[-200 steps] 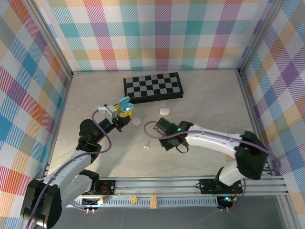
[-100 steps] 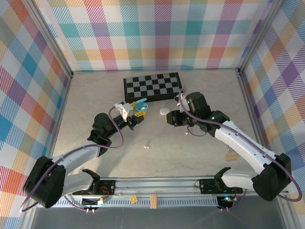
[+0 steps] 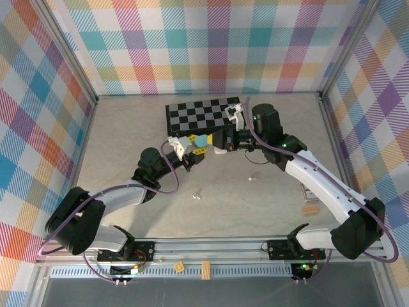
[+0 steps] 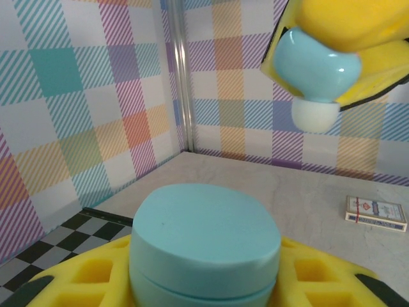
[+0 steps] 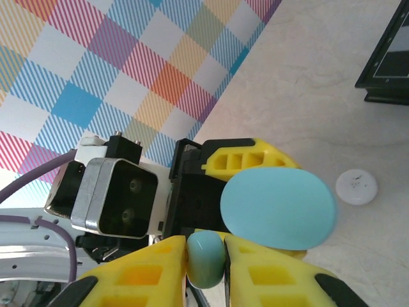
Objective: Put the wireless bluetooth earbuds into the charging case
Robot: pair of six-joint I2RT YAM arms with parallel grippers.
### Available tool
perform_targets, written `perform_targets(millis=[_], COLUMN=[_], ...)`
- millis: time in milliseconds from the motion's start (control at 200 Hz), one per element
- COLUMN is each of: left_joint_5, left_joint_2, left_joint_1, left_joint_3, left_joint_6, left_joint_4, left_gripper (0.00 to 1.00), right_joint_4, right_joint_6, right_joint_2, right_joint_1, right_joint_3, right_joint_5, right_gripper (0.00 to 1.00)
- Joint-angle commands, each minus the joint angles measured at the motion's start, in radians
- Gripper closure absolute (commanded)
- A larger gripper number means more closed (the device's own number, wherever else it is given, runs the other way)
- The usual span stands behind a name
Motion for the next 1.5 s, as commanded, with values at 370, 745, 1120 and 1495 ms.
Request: perform_targets(millis=[370, 745, 1120, 1495], left_joint_5=[0.034, 0.168, 0.196, 0.195], left_joint_2=[-0.002, -0.05, -0.073, -0.057], left_joint_1=[-0.002, -0.002, -0.001, -0.002], left_joint_3=[0.024, 0.039, 0.03, 0.021], left_joint_6=[-0.075, -0.114, -0.128, -0.1], left_joint_4=[0.073, 0.021, -0.014, -0.028], left_gripper=[0.62, 0.62, 0.62, 0.62], right_joint_4=[0.002, 0.041, 0.105, 0.094], right_joint_6=[0.0, 0.001, 0.009, -0.004], right_joint_2=[-0.051, -0.011, -0.002, 0.003], right_joint_1=[-0.022, -0.022, -0.022, -0.022], right_joint_3=[-0.102, -0.104, -0.079, -0.023], right_joint_5=[-0.018, -0.031, -0.051, -0.052], right_gripper=[0.78, 0.78, 0.79, 0.79])
